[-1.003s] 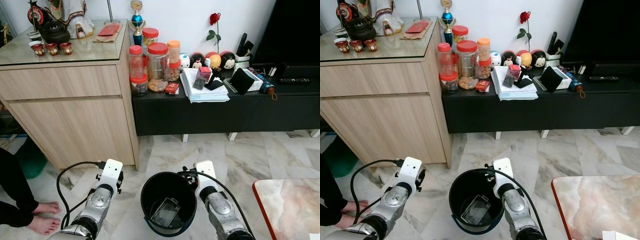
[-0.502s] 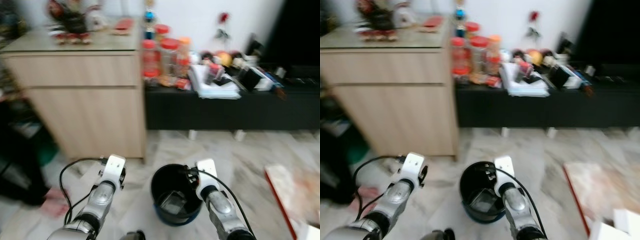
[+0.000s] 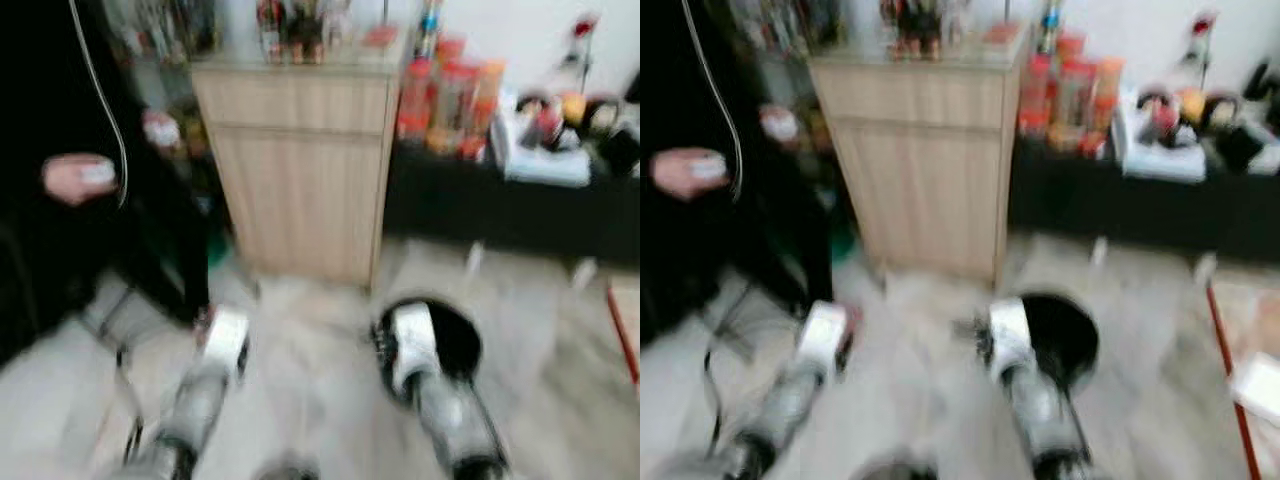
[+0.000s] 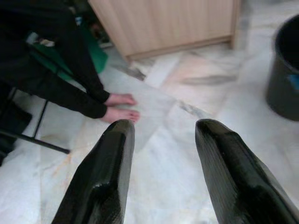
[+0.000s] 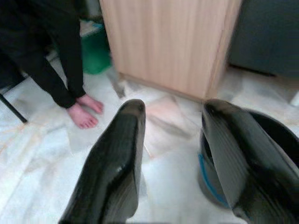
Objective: Picking trash to rubbish bin
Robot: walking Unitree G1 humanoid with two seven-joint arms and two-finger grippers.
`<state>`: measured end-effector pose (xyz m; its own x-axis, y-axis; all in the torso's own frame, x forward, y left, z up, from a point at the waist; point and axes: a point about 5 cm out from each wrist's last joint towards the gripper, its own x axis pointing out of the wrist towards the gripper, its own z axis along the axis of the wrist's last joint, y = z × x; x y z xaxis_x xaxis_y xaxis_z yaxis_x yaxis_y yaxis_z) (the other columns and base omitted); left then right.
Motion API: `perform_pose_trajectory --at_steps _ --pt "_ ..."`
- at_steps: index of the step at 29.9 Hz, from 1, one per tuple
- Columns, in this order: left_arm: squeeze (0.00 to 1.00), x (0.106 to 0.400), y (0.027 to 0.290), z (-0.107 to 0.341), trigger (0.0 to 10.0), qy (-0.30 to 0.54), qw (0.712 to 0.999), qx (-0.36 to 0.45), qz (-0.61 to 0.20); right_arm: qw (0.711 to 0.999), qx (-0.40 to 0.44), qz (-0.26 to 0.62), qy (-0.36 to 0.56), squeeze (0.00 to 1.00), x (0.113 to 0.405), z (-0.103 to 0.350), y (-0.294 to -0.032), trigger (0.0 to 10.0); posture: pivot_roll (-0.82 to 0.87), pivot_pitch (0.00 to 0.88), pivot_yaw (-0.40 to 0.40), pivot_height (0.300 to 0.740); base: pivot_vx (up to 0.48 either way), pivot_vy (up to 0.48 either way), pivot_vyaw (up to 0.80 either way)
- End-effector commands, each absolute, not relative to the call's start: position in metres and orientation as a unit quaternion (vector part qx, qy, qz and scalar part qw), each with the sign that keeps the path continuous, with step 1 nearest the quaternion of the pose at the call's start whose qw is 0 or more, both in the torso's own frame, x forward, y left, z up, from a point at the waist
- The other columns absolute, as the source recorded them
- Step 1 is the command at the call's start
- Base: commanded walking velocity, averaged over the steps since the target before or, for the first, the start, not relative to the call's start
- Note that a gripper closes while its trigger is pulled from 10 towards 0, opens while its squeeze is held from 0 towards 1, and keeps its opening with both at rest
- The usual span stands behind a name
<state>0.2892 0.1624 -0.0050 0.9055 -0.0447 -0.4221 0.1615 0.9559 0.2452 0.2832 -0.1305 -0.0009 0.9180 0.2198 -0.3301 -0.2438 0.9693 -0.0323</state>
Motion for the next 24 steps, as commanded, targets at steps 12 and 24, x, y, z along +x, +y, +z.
perform_pose_trajectory --at_steps 12,24 --pt "0.00 0.303 0.165 0.012 10.0 0.171 0.970 0.165 -0.058 0.982 -0.034 0.116 0.148 0.00 0.290 0.007 -0.131 10.0 0.14 0.019 0.015 0.740 -0.176 0.000 0.00" --pt "0.00 0.327 0.151 0.048 10.0 0.067 0.979 0.171 -0.092 0.988 -0.035 0.124 0.080 0.00 0.305 0.031 -0.126 10.0 0.14 0.020 0.013 0.740 0.000 0.000 0.00"
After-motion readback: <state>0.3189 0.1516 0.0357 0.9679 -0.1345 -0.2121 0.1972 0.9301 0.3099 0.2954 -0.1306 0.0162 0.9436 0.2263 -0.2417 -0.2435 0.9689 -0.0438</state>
